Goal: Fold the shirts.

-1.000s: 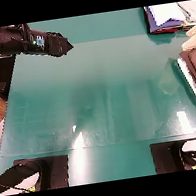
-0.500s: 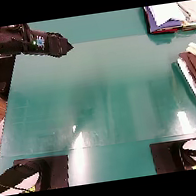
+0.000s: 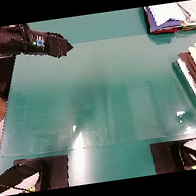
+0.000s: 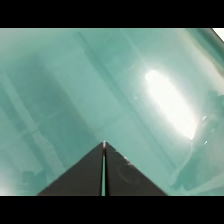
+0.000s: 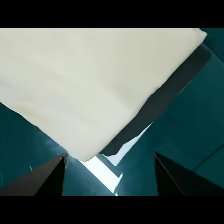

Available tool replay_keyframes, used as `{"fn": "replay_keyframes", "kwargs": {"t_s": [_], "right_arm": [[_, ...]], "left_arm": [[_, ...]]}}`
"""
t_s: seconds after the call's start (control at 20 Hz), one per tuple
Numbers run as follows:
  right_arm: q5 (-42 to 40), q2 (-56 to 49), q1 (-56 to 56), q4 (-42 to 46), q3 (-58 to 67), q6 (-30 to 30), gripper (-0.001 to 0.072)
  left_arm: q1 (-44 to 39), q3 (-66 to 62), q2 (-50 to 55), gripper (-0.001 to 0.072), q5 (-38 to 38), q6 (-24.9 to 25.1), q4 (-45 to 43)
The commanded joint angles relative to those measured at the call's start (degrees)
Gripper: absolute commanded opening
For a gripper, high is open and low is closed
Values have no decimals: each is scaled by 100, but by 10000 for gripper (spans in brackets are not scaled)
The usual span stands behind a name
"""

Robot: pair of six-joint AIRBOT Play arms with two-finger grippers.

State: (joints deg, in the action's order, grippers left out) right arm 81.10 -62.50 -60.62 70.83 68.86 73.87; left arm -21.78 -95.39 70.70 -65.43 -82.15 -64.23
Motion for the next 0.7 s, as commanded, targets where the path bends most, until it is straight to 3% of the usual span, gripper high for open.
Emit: {"fn": "replay_keyframes", "kwargs": {"t_s": [0.0,0.15,0.4,0.45,0.65], "right_arm": [[-284,201,15,-1222,146,173,621],[-328,302,1073,-2330,492,173,621],[-479,308,3720,-2439,686,173,617],[-575,308,4177,-2382,686,168,564],[-866,308,5584,-2260,686,149,18]], "left_arm": [[0,0,2,28,9,11,4],[0,0,2,28,50,11,2],[4,-2,0,28,-17,9,-155],[4,-2,0,28,11,9,-138],[4,-2,0,28,46,9,-131]]}}
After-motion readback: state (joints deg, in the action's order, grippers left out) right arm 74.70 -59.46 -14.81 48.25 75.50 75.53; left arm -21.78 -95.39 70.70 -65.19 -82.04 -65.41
